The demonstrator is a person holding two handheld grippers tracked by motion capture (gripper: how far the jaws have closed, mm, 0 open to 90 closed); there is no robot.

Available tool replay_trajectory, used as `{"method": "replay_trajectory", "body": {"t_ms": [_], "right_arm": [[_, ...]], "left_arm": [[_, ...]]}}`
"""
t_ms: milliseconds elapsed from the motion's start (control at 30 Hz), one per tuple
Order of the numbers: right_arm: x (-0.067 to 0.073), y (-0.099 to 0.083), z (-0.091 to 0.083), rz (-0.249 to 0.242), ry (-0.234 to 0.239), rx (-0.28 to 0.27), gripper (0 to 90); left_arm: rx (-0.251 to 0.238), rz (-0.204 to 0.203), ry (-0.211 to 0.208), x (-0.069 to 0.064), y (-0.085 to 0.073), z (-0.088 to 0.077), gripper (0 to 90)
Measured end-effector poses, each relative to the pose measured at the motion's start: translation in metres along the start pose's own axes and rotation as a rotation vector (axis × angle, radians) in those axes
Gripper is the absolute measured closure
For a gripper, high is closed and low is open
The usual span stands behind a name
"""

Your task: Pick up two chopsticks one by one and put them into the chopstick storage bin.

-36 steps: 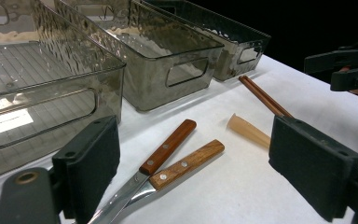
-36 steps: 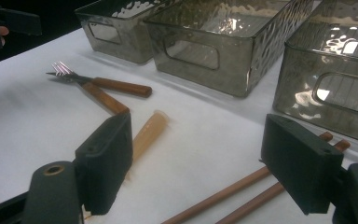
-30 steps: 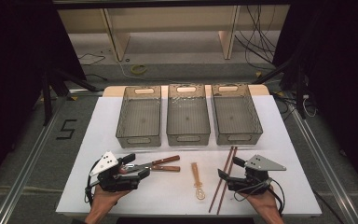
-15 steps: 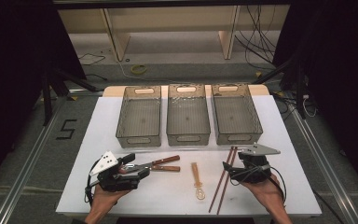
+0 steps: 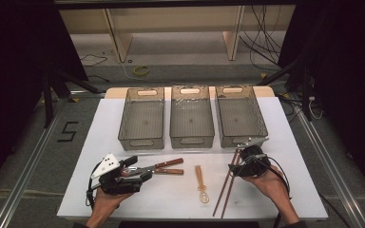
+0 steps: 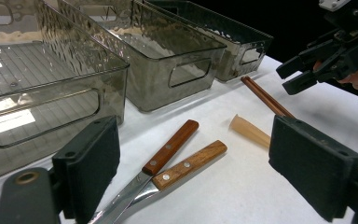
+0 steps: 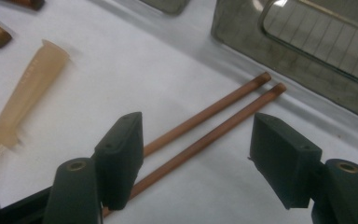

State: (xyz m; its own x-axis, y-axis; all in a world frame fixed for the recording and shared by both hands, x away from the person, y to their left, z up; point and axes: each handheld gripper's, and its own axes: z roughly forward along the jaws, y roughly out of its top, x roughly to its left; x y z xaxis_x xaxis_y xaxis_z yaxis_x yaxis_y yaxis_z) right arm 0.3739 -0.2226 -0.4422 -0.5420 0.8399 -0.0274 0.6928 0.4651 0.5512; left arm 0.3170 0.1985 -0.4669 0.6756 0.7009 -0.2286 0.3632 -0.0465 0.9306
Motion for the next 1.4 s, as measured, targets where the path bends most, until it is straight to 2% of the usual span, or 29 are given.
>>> {"method": "replay_trajectory", "body": {"t_ms": [267, 600, 1067, 1167, 1267, 1400], "right_arm": [[-0.003, 0.004, 0.011, 0.001, -0.001, 0.095, 39.0], [-0.006, 0.007, 0.021, 0.009, 0.003, 0.167, 42.1], [-0.006, 0.01, 0.029, 0.006, 0.026, 0.243, 46.1], [-0.002, 0.011, 0.031, -0.019, 0.006, 0.259, 46.4], [-0.001, 0.013, 0.031, -0.022, 0.001, 0.271, 46.7], [0.002, 0.014, 0.031, -0.042, 0.011, 0.279, 54.4]], "left_arm": [[0.002, 0.001, 0.001, 0.001, 0.0, 0.0, 15.7], [0.001, -0.002, 0.001, 0.0, 0.0, -0.001, 15.7], [0.0, -0.003, 0.002, 0.001, 0.0, -0.001, 15.7], [0.0, -0.003, 0.001, 0.001, 0.0, -0.001, 15.7], [0.0, -0.003, 0.001, 0.001, 0.0, -0.001, 15.7], [0.001, -0.002, 0.002, 0.001, 0.0, -0.001, 15.7]]}}
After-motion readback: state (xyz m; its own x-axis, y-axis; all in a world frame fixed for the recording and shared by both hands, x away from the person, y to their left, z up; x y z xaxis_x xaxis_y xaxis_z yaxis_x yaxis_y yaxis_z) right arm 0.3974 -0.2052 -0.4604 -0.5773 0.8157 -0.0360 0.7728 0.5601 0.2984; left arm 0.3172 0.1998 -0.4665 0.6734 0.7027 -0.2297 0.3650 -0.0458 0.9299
